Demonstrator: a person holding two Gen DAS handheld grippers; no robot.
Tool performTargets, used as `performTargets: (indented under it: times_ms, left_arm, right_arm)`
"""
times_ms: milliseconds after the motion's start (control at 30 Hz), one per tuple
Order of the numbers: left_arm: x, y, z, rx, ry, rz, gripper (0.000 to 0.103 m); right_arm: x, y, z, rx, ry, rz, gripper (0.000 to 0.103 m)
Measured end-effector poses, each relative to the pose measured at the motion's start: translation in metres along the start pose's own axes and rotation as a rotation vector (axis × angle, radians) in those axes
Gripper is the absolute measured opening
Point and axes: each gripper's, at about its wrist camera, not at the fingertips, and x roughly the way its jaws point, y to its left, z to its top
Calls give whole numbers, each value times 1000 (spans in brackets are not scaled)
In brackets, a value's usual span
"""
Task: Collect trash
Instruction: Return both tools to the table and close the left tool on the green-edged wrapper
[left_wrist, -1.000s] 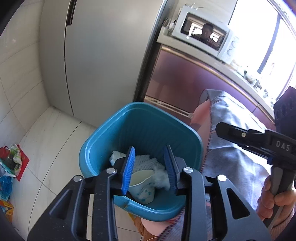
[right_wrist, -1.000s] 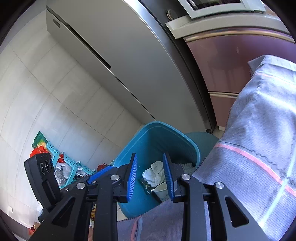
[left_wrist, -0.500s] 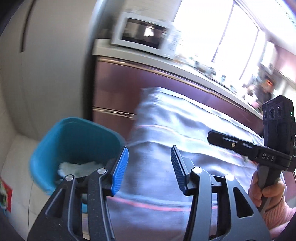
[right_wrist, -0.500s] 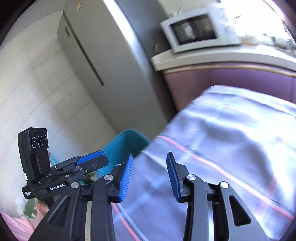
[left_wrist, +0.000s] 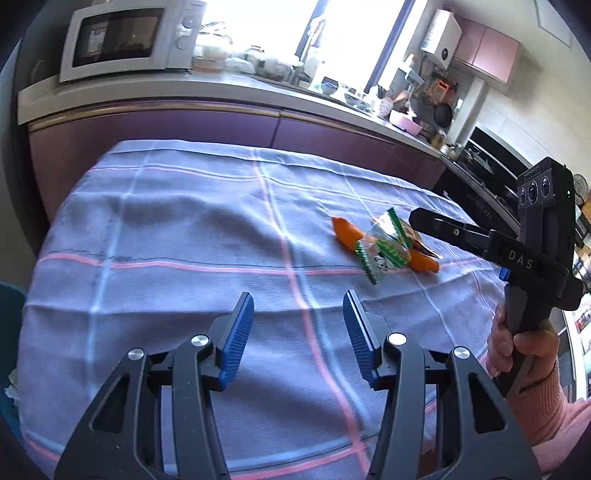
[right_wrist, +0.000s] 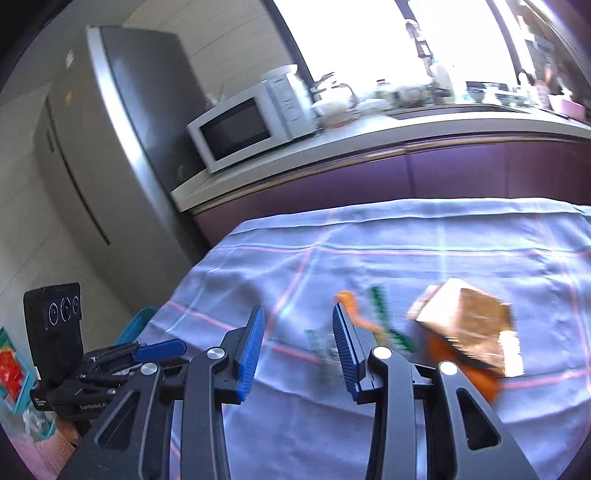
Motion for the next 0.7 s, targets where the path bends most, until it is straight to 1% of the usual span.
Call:
performTargets:
  times_ms: [133,233,367,467,600,700]
  left_arm:
    - [34,-31,5,23,60,-46,52]
    - [58,-43,11,25,98,-65,53]
    - [82,-58,20,31,134,-80,55]
    - [94,-61,30,18,152,-95,57]
    - [107,-62,36,-4,177,-101,57]
    - [117,-62,38,-25,195,-115,53]
  right_arm:
    - [-11,-38,-3,57,-23,-62,36]
    - [-18,-62,-6,99,-27,-100,36]
    - [-22,-89,-8,158,-34,-152,42]
    - [-21,-110,-11,218,-27,-176,48]
    - [-16,-135,-17,312,-3,-139,49]
    - [-12,-143,-20,353,22,-102,50]
